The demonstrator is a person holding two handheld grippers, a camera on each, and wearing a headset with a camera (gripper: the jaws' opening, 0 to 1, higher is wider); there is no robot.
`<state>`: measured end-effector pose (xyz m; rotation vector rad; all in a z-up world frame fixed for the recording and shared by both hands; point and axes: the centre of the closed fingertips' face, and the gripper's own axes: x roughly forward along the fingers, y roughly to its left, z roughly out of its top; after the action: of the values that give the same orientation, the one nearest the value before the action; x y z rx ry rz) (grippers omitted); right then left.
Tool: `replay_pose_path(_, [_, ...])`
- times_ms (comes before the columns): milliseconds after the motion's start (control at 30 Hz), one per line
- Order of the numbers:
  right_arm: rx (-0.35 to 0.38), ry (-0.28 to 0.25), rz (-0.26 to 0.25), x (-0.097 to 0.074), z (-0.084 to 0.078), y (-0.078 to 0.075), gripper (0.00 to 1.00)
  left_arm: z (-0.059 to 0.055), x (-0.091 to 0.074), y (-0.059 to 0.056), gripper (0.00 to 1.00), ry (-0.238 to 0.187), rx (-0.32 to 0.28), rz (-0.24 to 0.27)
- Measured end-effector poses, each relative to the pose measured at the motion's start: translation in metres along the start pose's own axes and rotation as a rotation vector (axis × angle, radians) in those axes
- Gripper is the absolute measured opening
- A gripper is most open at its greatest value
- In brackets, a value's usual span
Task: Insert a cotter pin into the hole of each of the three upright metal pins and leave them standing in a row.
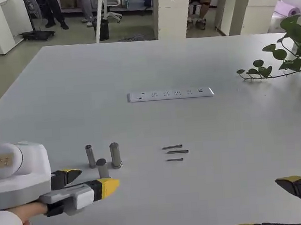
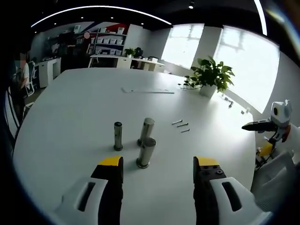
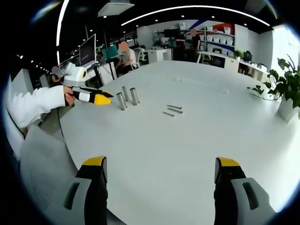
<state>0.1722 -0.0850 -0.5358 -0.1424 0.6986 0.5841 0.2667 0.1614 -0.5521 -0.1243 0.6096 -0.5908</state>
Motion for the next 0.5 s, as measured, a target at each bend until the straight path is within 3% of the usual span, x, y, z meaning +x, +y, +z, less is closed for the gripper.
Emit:
replay_pose_path(300, [0.009,-0.011,0.0,0.0,0.002,0.001,0.94,0.003,0.015,-0.001,0.49,-0.009,-0.02,-0.01])
replay_pose_path(400, [0.006,-0.01,0.0,-0.001,0.001,0.001,0.93,0.009,0.018,0.002,0.44,-0.032,0.022,0.018])
replay_pose_path(500, [0.009,-0.013,-0.003,-0.002,0.001,0.001,0.94,0.009,0.021,0.004,0.37,-0.022,0.06,0.028])
